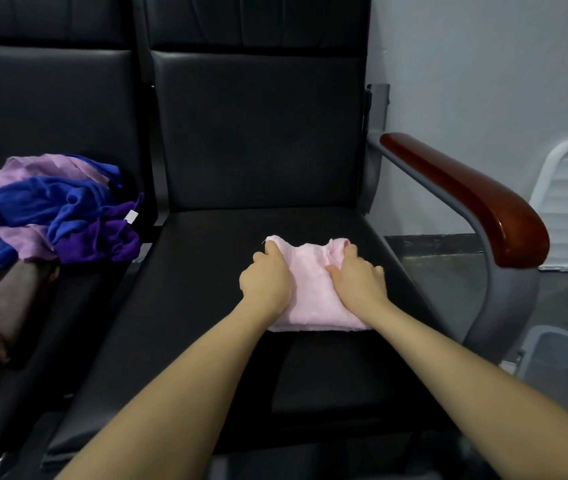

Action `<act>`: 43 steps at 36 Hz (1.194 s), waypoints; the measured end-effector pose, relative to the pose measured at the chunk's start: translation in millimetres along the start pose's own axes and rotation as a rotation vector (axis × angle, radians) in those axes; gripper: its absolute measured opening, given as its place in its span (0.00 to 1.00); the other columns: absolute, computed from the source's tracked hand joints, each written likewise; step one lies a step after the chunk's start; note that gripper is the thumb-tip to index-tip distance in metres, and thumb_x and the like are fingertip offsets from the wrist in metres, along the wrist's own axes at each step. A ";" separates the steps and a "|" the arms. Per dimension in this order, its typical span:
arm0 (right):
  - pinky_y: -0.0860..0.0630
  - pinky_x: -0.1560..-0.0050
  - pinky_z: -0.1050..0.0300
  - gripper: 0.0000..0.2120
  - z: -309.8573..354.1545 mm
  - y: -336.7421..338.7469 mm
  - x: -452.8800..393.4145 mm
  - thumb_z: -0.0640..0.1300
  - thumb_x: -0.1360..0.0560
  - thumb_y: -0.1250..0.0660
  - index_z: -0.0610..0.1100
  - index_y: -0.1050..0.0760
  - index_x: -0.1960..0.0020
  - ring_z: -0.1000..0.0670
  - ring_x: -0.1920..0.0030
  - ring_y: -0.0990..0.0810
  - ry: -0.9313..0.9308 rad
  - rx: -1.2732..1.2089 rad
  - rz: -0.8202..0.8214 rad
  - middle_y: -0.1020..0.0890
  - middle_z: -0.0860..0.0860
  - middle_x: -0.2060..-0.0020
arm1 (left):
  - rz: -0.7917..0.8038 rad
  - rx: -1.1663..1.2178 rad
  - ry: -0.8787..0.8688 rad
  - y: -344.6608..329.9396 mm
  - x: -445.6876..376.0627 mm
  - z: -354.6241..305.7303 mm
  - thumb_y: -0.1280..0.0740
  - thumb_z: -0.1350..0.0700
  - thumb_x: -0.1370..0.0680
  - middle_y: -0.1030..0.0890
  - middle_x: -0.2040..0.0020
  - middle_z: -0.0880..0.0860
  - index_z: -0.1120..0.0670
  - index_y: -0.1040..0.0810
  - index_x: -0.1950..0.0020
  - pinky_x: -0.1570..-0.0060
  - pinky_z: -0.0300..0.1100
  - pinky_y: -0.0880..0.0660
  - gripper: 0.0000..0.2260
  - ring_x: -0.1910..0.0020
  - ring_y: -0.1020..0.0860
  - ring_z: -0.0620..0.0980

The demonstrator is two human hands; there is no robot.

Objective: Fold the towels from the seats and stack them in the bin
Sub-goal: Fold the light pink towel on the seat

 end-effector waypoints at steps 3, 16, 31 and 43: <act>0.26 0.57 0.54 0.19 0.0 5.5 4.1 0.49 0.19 0.44 0.40 0.39 0.32 0.47 0.54 0.22 0.010 -0.090 -0.029 0.24 0.43 0.45 | -0.018 -0.029 -0.014 3.9 3.3 -1.6 0.45 0.57 0.19 0.26 0.43 0.57 0.61 0.44 0.28 0.63 0.43 0.33 0.20 0.52 0.21 0.55; 0.30 0.65 0.48 0.12 8.4 91.0 27.4 0.42 0.19 0.46 0.40 0.38 0.37 0.42 0.61 0.26 0.087 0.023 -0.366 0.30 0.43 0.47 | -0.213 0.047 -0.187 65.0 19.9 -48.9 0.47 0.60 0.19 0.27 0.44 0.58 0.60 0.46 0.27 0.65 0.45 0.33 0.21 0.57 0.22 0.56; 0.27 0.61 0.45 0.13 -99.8 239.0 111.3 0.46 0.19 0.46 0.40 0.38 0.38 0.36 0.55 0.22 -0.119 0.115 -0.650 0.28 0.41 0.44 | -0.394 0.155 -0.616 132.5 101.6 -212.1 0.48 0.58 0.18 0.26 0.45 0.57 0.60 0.41 0.30 0.67 0.46 0.36 0.17 0.57 0.21 0.59; 0.30 0.62 0.53 0.13 -283.5 251.1 185.5 0.44 0.18 0.46 0.41 0.37 0.36 0.43 0.57 0.24 -0.429 0.137 -0.717 0.27 0.43 0.44 | -0.228 0.178 -0.911 59.2 189.9 -371.0 0.49 0.57 0.17 0.26 0.44 0.58 0.59 0.37 0.36 0.65 0.46 0.36 0.11 0.53 0.21 0.59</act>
Point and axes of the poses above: each hand's wrist, its own x-axis away from the middle knuckle, its own y-axis out of the back of the hand, z = x × y, the point moved 5 cm from there along -x, towards the middle knuckle
